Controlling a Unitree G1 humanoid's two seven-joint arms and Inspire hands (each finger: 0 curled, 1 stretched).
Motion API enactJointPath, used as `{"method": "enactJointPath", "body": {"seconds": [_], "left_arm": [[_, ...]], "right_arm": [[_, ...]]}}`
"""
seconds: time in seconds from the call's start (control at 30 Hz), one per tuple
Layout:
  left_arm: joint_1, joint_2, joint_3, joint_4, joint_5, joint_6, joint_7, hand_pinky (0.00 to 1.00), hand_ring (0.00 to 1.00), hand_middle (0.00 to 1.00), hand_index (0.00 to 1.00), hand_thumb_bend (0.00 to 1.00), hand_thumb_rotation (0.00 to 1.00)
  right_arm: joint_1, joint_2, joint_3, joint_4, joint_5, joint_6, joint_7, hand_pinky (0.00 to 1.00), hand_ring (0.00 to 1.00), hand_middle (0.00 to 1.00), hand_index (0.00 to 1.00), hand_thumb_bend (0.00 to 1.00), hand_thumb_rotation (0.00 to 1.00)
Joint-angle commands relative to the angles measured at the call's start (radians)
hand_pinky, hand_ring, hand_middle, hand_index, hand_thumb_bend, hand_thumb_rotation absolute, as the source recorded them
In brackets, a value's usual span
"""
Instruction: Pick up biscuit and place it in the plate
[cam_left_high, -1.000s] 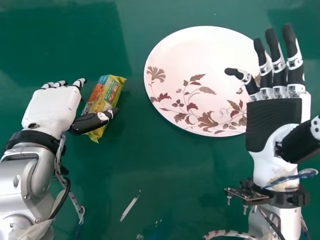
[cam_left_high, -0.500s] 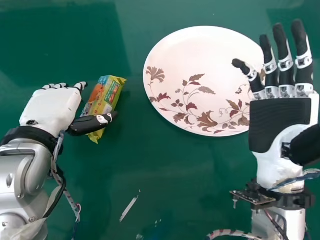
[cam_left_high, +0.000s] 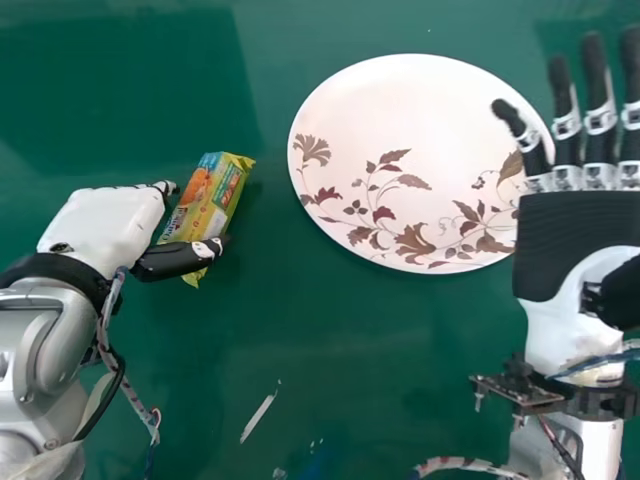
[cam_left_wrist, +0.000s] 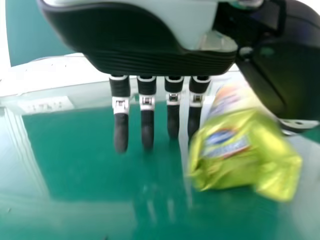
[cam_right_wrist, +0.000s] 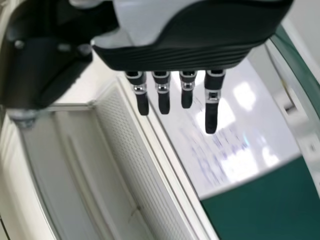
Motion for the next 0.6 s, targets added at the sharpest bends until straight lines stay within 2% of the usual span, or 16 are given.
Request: {"method": "enactJointPath", "body": {"seconds": [0.0, 0.27, 0.57], "left_arm": [[0.115, 0.011, -0.005, 0.111, 0.008, 0.008, -0.160, 0.26, 0.43, 0.46, 0.52, 0.52, 0.01], [0.111, 0.020, -0.013, 0.110, 0.006, 0.007, -0.169, 0.29, 0.43, 0.46, 0.51, 0.51, 0.00], [0.109, 0.016, -0.019, 0.102, 0.001, 0.007, -0.166, 0.32, 0.44, 0.46, 0.51, 0.51, 0.00]], "right_arm": [[0.000, 0.060, -0.005, 0.002, -0.056, -0.031, -0.044, 0.73, 1.00, 1.00, 0.97, 1.00, 0.61], [0.010, 0.051, 0.010, -0.012, -0.089, -0.045, -0.125, 0.74, 1.00, 1.00, 0.96, 1.00, 0.62], [0.010, 0.027, 0.013, -0.003, -0.068, -0.069, -0.124, 0.75, 1.00, 1.00, 0.95, 1.00, 0.62]]}}
